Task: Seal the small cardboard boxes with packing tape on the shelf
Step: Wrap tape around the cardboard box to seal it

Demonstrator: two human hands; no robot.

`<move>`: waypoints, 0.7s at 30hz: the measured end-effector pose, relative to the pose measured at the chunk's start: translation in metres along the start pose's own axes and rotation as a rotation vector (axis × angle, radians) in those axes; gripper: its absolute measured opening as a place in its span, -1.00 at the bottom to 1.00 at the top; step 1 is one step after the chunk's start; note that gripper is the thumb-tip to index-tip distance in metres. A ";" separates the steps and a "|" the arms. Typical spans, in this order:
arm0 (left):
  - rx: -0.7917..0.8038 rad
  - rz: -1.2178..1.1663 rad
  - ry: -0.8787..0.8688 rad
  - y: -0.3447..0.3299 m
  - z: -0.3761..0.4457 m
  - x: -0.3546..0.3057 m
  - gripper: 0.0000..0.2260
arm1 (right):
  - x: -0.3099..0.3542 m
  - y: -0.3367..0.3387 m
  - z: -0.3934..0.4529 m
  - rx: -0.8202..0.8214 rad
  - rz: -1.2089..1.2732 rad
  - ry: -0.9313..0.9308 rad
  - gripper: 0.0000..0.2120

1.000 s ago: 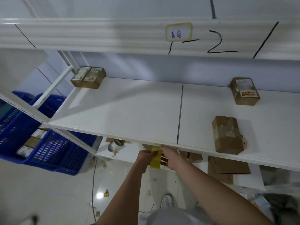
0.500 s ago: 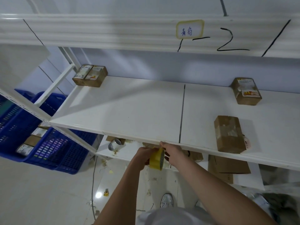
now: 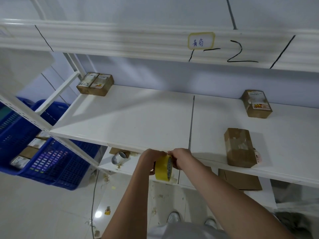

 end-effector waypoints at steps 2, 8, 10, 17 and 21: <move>-0.025 0.009 -0.029 0.002 -0.004 -0.002 -0.67 | 0.002 -0.001 0.001 0.020 -0.019 -0.017 -0.75; -0.065 0.036 -0.074 0.002 -0.009 -0.004 -0.72 | 0.003 0.001 0.000 0.027 -0.046 -0.007 -0.88; -0.062 0.057 -0.078 0.001 -0.011 -0.004 -0.73 | 0.004 0.001 0.002 0.034 -0.069 -0.008 -0.89; -0.060 0.149 -0.103 0.012 -0.022 -0.004 -0.68 | 0.012 0.001 -0.013 0.134 -0.181 -0.055 -0.77; -0.078 0.174 -0.151 0.019 -0.027 -0.004 -0.49 | 0.013 0.011 -0.019 0.213 -0.145 -0.032 -0.84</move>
Point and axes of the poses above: each hand's wrist, its own z-axis towards the middle knuckle, its own y-axis out of the back of the hand, x = y × z, the point moved 1 cm from there along z, towards the middle knuckle, and after that the axes turned 3 degrees about y, right-handed, at the moved point
